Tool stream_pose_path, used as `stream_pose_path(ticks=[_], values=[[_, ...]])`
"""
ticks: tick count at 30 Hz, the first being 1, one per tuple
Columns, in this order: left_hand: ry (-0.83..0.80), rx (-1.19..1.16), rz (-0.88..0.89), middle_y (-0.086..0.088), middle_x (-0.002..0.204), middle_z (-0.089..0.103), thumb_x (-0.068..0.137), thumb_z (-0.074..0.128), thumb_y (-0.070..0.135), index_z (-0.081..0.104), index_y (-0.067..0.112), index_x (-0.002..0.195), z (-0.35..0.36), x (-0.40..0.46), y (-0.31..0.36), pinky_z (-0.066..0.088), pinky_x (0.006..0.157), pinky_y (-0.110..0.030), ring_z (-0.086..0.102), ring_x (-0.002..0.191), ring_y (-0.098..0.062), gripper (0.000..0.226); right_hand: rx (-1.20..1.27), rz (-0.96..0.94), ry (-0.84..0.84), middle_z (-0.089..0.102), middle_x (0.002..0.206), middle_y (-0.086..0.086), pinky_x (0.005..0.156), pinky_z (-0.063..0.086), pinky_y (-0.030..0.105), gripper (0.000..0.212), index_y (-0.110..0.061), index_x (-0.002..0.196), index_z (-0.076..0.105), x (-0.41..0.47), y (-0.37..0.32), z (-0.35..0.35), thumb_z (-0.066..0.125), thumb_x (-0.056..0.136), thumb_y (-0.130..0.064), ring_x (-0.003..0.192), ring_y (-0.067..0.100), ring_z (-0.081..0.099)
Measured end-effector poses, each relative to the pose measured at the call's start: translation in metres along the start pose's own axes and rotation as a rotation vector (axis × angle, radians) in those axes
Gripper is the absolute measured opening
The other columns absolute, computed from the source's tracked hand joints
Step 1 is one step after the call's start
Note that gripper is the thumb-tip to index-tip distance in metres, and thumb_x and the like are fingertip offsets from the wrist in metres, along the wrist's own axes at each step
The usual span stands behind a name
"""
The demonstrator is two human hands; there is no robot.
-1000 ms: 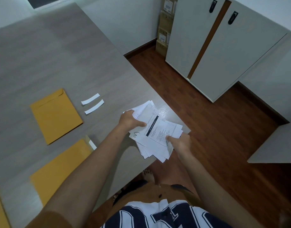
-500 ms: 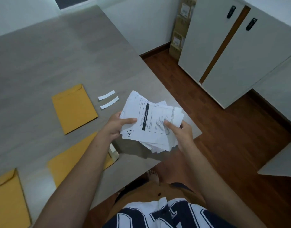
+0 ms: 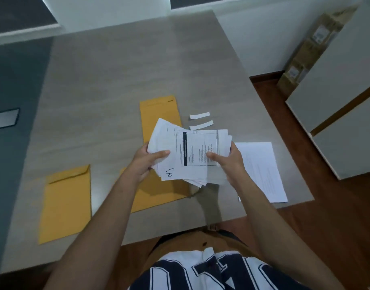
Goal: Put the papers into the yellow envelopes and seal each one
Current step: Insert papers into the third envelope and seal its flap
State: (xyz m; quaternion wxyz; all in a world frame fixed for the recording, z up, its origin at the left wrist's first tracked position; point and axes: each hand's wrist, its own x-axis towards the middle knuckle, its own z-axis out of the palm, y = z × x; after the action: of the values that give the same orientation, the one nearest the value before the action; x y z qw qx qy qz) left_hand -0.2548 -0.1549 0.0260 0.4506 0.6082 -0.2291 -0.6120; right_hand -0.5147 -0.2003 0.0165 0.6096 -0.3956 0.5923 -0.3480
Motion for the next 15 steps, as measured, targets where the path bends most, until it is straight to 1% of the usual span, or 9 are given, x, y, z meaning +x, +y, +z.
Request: stream_pose_path(ticks=[3,6,9,11,13,15], values=[[0.037,0.097,0.031,-0.006,0.114,0.072,0.049,0.093,0.027,0.06,0.011,0.125,-0.024,-0.011,0.003,0.056,0.089,-0.045,0.07,0.104,-0.027,0.084,-0.096,-0.046,-0.061,0.07,0.111,-0.005,0.085,0.054,0.031,0.052,-0.019,0.119,0.059,0.004,-0.008,0.021,0.084,0.073,-0.012,0.101,0.013,0.066],[0.044,0.139,0.036,-0.006,0.111,0.073,0.053,0.094,0.025,0.064,0.011,0.119,-0.046,-0.019,0.003,0.056,0.089,-0.045,0.07,0.103,-0.028,0.073,-0.141,-0.079,-0.127,0.071,0.104,-0.007,0.077,0.054,0.024,0.046,-0.02,0.113,0.061,0.005,-0.014,0.037,0.082,0.074,-0.008,0.096,0.009,0.067],[0.1,0.179,0.063,-0.005,0.109,0.074,0.055,0.094,0.024,0.068,0.011,0.113,-0.066,-0.024,-0.001,0.055,0.092,-0.046,0.07,0.102,-0.026,0.064,-0.174,-0.092,-0.186,0.072,0.107,-0.002,0.08,0.057,0.03,0.043,-0.019,0.11,0.064,0.008,-0.015,0.05,0.082,0.074,-0.007,0.097,0.013,0.069],[0.119,0.225,0.064,-0.004,0.109,0.074,0.062,0.091,0.019,0.069,0.012,0.112,-0.075,-0.027,-0.004,0.055,0.093,-0.046,0.071,0.101,-0.023,0.055,-0.19,-0.091,-0.224,0.073,0.108,0.001,0.083,0.057,0.034,0.043,-0.016,0.113,0.066,0.009,-0.014,0.059,0.082,0.074,-0.007,0.097,0.016,0.07],[0.13,0.265,0.059,-0.003,0.108,0.074,0.068,0.087,0.011,0.069,0.012,0.111,-0.082,-0.029,-0.009,0.055,0.093,-0.045,0.071,0.099,-0.02,0.046,-0.178,-0.083,-0.252,0.073,0.108,0.003,0.084,0.057,0.035,0.041,-0.012,0.114,0.067,0.008,-0.014,0.067,0.081,0.075,-0.008,0.096,0.017,0.071],[0.169,0.266,0.056,-0.003,0.105,0.075,0.069,0.086,0.009,0.069,0.013,0.108,-0.086,-0.031,-0.015,0.054,0.093,-0.046,0.072,0.098,-0.02,0.042,-0.141,-0.072,-0.287,0.074,0.106,0.004,0.084,0.057,0.035,0.04,-0.01,0.114,0.067,0.005,-0.015,0.076,0.08,0.076,-0.01,0.096,0.018,0.071]])
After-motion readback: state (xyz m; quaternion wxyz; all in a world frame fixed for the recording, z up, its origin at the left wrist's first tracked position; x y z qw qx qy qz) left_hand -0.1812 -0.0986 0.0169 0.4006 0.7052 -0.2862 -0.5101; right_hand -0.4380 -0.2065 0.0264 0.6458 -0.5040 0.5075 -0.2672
